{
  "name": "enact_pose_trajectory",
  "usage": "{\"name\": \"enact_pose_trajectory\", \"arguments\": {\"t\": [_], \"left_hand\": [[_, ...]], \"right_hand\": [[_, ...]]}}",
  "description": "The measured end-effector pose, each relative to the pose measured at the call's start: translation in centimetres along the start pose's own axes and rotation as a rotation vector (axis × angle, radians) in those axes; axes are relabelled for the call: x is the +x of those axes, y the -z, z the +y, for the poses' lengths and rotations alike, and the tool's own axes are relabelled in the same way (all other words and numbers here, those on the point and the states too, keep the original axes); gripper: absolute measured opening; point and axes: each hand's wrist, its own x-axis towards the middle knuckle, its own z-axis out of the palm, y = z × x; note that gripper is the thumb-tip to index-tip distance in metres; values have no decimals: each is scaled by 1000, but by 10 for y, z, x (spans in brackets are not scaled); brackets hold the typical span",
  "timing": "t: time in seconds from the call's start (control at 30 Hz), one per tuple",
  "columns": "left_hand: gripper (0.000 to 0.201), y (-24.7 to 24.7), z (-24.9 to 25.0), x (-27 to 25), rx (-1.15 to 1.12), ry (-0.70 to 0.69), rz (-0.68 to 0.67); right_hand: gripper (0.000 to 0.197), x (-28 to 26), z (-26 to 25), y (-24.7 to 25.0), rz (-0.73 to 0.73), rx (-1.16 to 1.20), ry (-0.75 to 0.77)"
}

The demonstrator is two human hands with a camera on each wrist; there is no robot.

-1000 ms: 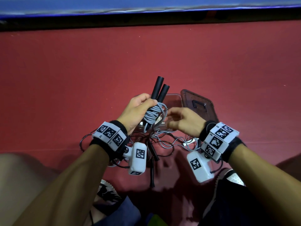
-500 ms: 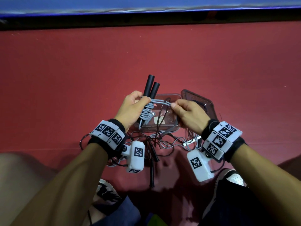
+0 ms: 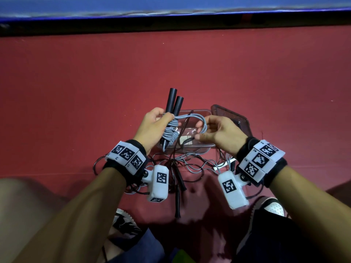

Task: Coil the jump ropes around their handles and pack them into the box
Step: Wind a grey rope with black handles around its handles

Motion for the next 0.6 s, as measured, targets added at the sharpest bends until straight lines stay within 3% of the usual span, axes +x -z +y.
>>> {"name": "enact_pose_trajectory", "arguments": {"t": [0.17,0.23,0.33,0.43,0.6], "left_hand": [[5,-2,3,-1,1,18,-17],[14,-1,2,0,27,17,-13],[8,1,3,-1,9,24,-1],[7,2,1,0,-11,41,-7],[7,-2,-1,-2,-2,49,-30]], "right_hand": [[24,0,4,-3,54,107,65],[21,0,5,-4,83,65,78],[10,-1,5,-3,107,-5,88],[23,1,3,1,132,30,54],[27,3,-1,4,91,204,75]]}}
